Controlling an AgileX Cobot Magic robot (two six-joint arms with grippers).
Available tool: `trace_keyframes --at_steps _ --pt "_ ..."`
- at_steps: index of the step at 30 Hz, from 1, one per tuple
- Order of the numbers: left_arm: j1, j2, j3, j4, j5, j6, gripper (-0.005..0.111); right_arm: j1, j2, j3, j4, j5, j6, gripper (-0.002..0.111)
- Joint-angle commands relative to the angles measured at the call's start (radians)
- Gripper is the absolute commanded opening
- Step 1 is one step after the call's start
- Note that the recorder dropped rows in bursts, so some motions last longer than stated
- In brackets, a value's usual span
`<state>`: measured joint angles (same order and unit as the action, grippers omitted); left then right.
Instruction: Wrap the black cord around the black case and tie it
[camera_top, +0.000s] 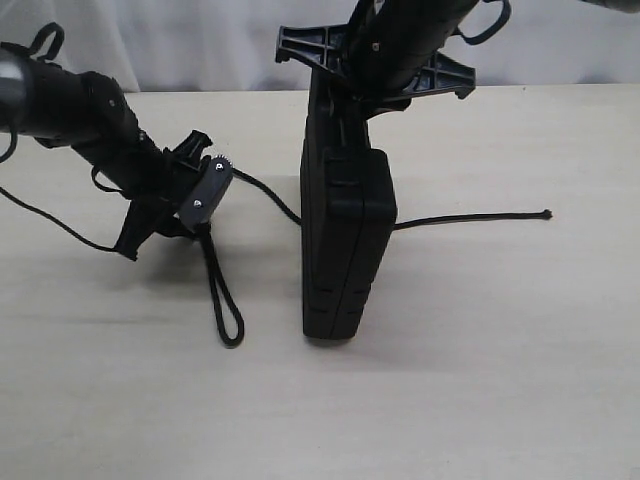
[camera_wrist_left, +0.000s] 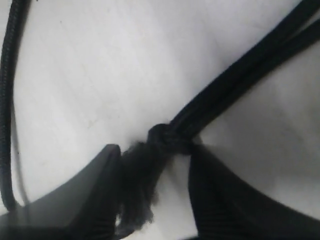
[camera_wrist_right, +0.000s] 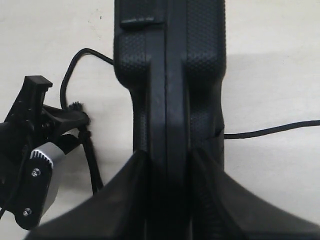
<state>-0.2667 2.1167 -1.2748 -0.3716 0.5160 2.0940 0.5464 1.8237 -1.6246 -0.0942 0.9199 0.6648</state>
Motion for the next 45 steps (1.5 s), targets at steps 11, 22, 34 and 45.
trace_keyframes --at_steps 11,22,34,45 --pt "-0.002 0.008 -0.002 0.014 0.135 -0.303 0.000 0.002 -0.007 -0.004 0.009 -0.007 0.004 0.004" --pt "0.022 -0.122 -0.006 0.010 0.165 -0.611 0.000 0.002 -0.007 -0.004 0.009 -0.007 0.004 0.004" --pt "0.259 -0.165 -0.006 -0.430 0.353 -0.547 0.000 0.002 -0.007 -0.004 0.009 -0.007 0.004 0.004" --pt "0.325 -0.165 -0.006 -0.712 0.496 -0.383 0.000 0.002 -0.007 -0.004 0.009 -0.007 0.004 0.004"
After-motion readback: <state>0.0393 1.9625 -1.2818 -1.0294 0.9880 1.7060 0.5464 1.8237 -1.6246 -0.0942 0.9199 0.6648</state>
